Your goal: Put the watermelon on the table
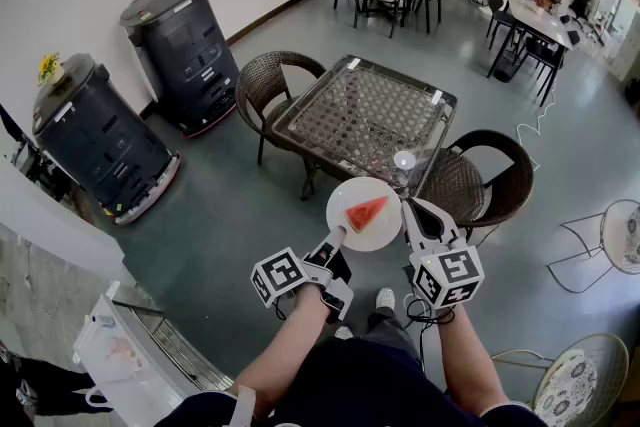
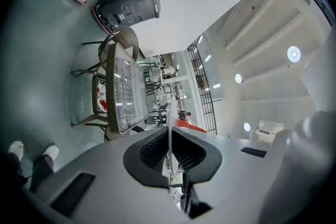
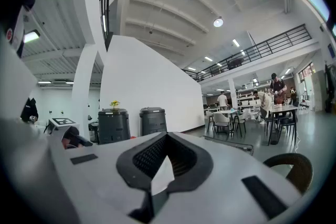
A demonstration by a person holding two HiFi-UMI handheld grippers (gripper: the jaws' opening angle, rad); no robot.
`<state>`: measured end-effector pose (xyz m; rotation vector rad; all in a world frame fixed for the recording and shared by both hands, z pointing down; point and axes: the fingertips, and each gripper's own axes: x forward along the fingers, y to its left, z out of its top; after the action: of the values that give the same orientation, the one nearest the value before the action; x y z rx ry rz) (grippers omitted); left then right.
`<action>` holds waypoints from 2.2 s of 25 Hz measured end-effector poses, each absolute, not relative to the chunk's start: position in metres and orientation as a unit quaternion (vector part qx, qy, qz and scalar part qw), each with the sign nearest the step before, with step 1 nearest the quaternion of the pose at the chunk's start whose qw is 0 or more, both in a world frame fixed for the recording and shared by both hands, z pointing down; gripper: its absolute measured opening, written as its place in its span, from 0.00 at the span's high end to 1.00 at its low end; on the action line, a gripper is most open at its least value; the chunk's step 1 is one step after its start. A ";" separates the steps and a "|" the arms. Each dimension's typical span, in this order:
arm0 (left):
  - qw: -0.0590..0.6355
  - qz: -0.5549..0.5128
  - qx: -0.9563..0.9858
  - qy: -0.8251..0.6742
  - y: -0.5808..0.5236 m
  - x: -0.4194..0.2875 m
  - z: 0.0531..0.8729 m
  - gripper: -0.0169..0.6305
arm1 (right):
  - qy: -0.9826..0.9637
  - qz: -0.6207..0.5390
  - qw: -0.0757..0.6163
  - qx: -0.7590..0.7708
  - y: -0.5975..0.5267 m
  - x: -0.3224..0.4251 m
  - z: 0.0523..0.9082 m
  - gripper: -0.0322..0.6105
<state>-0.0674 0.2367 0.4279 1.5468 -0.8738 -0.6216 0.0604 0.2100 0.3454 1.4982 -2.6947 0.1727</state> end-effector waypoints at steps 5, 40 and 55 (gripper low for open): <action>0.591 -0.267 0.663 -0.374 0.235 -0.064 0.431 0.95 | -0.871 0.060 0.021 0.487 0.208 0.065 0.347 0.95; 0.600 -0.278 0.640 -0.393 0.142 -0.025 0.448 0.95 | -0.881 0.083 0.033 0.465 0.107 0.110 0.369 0.95; 0.580 -0.296 0.626 -0.429 0.085 0.005 0.445 0.95 | -0.900 0.104 0.016 0.423 0.032 0.140 0.377 0.95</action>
<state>0.0054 0.0851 0.4446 1.4633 -1.0029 -0.6928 0.1398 0.0325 0.3769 1.3142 -2.7997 0.3235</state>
